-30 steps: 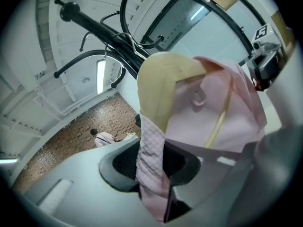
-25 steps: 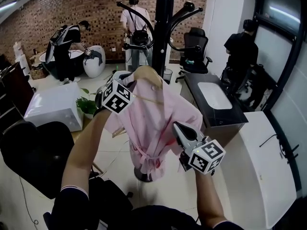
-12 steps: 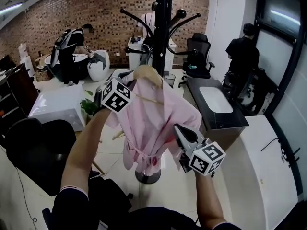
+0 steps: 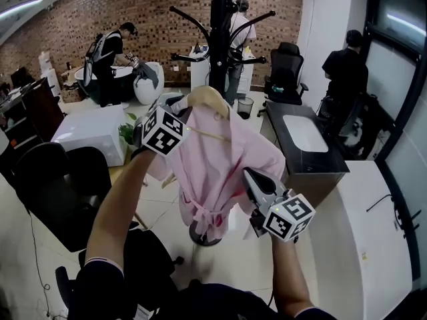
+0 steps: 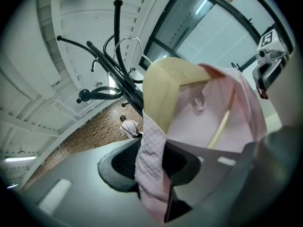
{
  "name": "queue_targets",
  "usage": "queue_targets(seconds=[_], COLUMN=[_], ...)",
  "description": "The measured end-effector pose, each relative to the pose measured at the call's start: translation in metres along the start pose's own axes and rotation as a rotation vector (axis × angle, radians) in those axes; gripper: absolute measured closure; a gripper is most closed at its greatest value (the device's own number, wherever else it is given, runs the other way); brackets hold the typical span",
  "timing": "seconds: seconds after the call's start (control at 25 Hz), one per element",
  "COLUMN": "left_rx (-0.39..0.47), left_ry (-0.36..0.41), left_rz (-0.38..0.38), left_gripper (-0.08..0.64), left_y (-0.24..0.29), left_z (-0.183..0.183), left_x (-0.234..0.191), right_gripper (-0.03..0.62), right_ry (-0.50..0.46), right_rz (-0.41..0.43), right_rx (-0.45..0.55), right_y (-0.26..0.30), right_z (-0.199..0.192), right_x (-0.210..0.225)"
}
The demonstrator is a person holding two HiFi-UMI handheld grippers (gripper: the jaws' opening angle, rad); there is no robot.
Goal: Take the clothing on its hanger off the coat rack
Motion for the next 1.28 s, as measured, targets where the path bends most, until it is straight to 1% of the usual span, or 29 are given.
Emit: queue_targets(seconds=[0.16,0.4,0.72,0.88,1.04,1.28], left_rx=[-0.030,-0.087,-0.164,-0.214,-0.226,-0.259], left_ry=[-0.017,-0.039,-0.070,-0.088,-0.109,-0.120], left_rz=[0.021,0.043,0.096,0.120,0.134,0.156], left_gripper=[0.436,0.434,0.434,0.434,0.434,0.437], left_y=[-0.022,-0.058,-0.119,-0.157,-0.192,-0.261], left_z=[0.010,0.030,0.058,0.066,0.076,0.069], left_x=[0.023,0.068,0.114,0.130,0.147,0.162], right_gripper=[0.591,0.591,0.591,0.591,0.591,0.591], right_ry=[-0.006,-0.007,0.014,0.026,0.040,0.047], right_rz=[0.035,0.089,0.199,0.281,0.327,0.401], right_rx=[-0.010,-0.008,-0.035,-0.041,-0.029,-0.022], right_y=[-0.030,-0.087,-0.158,-0.179,-0.195,-0.215], right_z=[-0.001,0.002,-0.006,-0.006,-0.003,-0.008], right_x=[-0.003,-0.007,-0.030,-0.052,-0.075,-0.137])
Point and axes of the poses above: the fingertips, and each gripper's own axes: y forward along the fingers, x to its right, z out of its top, the point moved 1 cm from there along -y, backward along the fingers, and after that the axes turned 5 degrees about -x, right-handed, at the moved point
